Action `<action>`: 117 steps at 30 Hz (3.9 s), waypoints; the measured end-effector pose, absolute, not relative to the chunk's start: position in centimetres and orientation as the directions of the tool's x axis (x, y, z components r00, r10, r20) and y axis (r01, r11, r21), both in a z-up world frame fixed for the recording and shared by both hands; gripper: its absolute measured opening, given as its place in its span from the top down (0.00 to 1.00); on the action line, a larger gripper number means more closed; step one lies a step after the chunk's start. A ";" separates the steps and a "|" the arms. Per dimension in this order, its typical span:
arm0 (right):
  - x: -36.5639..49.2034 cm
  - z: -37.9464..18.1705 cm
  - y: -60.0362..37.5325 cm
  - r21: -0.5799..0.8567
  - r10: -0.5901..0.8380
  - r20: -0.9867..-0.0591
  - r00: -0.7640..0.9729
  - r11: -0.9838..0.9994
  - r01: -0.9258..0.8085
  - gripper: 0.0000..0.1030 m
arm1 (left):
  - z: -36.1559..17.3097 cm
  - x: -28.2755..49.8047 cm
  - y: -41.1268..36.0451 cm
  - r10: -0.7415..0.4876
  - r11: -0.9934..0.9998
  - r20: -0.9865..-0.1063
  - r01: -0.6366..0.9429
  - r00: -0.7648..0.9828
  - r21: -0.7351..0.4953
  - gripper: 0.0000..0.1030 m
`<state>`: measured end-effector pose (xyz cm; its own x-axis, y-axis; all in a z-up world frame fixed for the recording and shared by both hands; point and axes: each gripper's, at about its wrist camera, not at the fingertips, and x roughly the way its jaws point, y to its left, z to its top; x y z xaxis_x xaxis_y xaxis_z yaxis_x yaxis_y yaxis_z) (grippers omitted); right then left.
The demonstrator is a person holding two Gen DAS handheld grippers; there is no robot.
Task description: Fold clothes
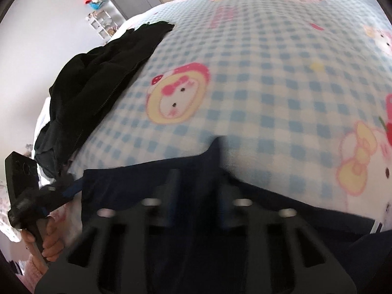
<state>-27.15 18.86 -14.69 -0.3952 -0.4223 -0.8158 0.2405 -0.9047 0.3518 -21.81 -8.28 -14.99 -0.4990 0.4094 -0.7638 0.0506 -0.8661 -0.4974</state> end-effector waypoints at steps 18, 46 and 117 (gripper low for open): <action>-28.0 -12.9 20.2 0.422 -0.463 -0.752 -0.468 -0.885 0.196 0.58 | -10.5 -18.6 -9.8 0.242 -0.941 -0.772 0.050 -0.588 -0.333 0.52; -3.9 -12.0 29.1 0.196 -0.208 -0.830 -0.517 -0.977 0.079 0.47 | -10.4 -6.8 4.2 0.309 -0.930 -0.819 -0.332 -0.483 -0.155 0.68; -15.1 -11.8 35.9 0.073 -0.061 -0.811 -0.582 -0.997 0.003 0.95 | -11.7 -25.5 13.3 0.417 -0.892 -0.819 -0.348 -0.393 -0.287 0.76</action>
<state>-15.09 35.90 -11.77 -0.5822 -0.0615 -0.8107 0.0033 -0.9973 0.0733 -25.53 13.30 -11.66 -0.3934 0.4168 -0.8194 -0.3485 -0.8924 -0.2866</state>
